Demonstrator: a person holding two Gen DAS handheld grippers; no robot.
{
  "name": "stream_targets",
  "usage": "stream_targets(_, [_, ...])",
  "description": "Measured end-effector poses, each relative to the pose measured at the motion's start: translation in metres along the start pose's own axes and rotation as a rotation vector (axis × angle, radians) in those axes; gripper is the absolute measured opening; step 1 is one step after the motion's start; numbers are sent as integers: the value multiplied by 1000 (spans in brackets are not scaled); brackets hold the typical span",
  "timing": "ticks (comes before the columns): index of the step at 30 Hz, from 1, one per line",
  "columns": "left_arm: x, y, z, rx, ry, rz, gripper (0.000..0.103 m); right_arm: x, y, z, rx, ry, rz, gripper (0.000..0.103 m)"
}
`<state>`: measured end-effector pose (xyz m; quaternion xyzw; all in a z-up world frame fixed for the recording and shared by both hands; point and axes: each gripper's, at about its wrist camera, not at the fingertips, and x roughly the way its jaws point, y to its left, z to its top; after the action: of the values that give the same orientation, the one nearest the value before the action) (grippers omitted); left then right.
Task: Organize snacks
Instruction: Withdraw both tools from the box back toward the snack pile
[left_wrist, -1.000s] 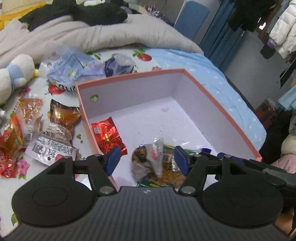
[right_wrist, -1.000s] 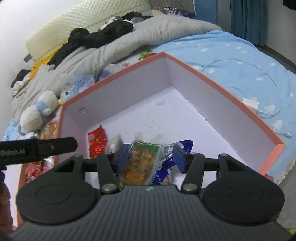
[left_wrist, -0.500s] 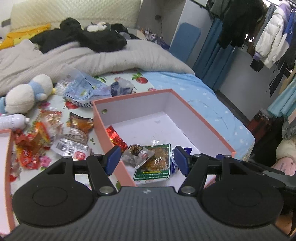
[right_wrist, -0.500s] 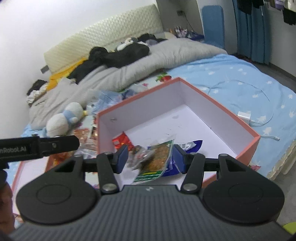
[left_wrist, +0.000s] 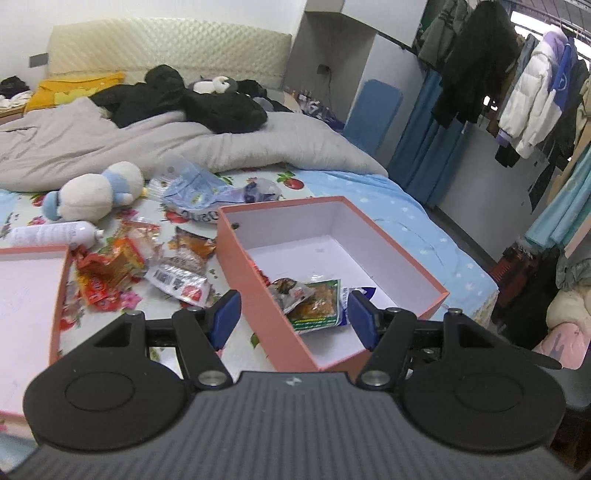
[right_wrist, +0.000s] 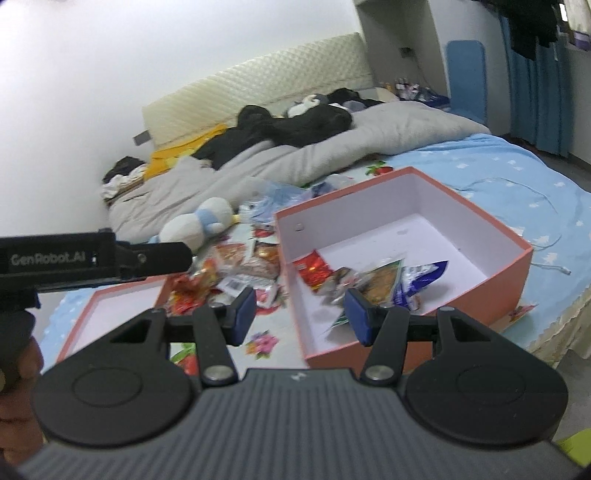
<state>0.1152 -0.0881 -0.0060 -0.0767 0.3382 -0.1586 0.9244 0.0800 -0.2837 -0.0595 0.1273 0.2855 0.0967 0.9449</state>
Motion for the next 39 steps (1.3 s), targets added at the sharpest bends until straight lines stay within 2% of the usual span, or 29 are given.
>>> stream_targets(5, [-37, 14, -24, -38, -16, 8, 69, -8, 17, -16, -43, 6, 58, 56])
stream_targets(9, [-62, 23, -41, -40, -39, 69, 69, -18, 28, -31, -78, 10, 85, 56])
stream_targets(17, [-82, 52, -73, -147, -23, 132, 69, -19, 39, -45, -112, 42, 121, 56])
stream_targets(23, [-73, 79, -82, -210, 14, 160, 69, -6, 54, -52, -144, 66, 130, 56])
stream_targets(33, [-33, 114, -62, -227, 58, 193, 73, 35, 64, -46, -138, 101, 117, 56])
stream_targets(39, [2, 145, -51, -233, 83, 205, 75, 74, 75, -41, -148, 129, 113, 56])
